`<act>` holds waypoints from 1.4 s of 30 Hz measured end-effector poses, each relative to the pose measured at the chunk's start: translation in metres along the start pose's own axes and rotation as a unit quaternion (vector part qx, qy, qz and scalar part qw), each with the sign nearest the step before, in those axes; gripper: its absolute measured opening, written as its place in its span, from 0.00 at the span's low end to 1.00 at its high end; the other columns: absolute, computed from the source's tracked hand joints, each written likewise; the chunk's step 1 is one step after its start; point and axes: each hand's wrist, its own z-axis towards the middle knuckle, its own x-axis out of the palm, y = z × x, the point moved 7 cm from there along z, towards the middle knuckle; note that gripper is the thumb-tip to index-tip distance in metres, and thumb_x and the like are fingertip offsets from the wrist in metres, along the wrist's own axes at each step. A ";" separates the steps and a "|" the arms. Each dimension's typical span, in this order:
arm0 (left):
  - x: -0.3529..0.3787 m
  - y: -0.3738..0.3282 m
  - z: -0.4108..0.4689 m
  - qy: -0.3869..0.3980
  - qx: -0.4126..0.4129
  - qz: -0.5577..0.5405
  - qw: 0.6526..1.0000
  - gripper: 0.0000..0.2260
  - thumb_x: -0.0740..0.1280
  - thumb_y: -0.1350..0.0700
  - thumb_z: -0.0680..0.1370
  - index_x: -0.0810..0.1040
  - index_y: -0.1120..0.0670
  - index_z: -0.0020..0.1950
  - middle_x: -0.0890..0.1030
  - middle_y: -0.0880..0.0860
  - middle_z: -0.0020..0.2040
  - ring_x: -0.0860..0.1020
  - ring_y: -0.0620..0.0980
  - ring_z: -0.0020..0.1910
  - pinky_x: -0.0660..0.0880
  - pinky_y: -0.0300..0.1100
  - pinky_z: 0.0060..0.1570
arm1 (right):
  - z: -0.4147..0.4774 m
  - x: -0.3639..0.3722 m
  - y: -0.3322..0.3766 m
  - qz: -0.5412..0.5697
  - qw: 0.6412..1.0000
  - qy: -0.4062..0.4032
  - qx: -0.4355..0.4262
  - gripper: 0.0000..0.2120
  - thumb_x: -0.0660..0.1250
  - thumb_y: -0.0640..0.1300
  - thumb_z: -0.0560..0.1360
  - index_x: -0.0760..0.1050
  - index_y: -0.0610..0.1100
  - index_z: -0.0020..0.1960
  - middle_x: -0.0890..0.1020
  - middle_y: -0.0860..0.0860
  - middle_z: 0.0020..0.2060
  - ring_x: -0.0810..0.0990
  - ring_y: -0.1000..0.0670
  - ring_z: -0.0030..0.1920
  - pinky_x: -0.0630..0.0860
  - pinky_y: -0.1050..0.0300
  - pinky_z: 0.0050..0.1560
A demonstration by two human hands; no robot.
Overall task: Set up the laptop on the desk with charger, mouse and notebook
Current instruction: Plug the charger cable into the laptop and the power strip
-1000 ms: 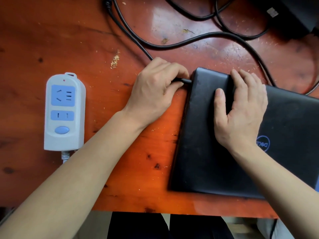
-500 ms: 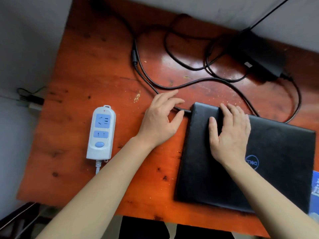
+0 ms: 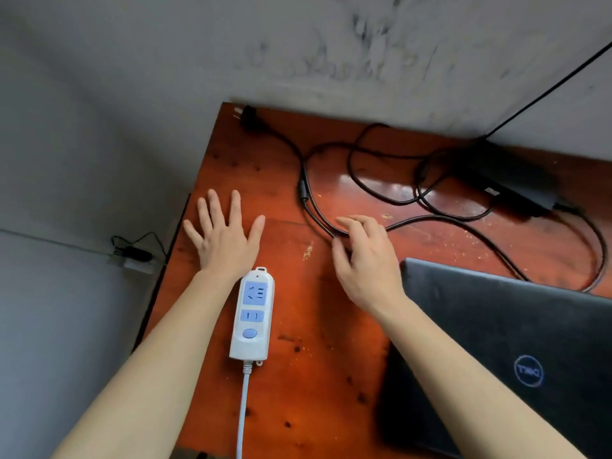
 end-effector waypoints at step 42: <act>0.016 -0.018 -0.192 0.023 -0.212 -0.153 0.965 0.48 0.68 0.34 0.73 0.47 0.55 0.80 0.62 0.59 0.77 0.61 0.59 0.75 0.62 0.56 0.71 | -0.108 -0.083 -0.097 -0.024 0.956 0.291 0.032 0.10 0.64 0.47 0.79 0.80 0.51 0.57 0.82 0.51 0.51 0.80 0.47 0.54 0.75 0.53 0.53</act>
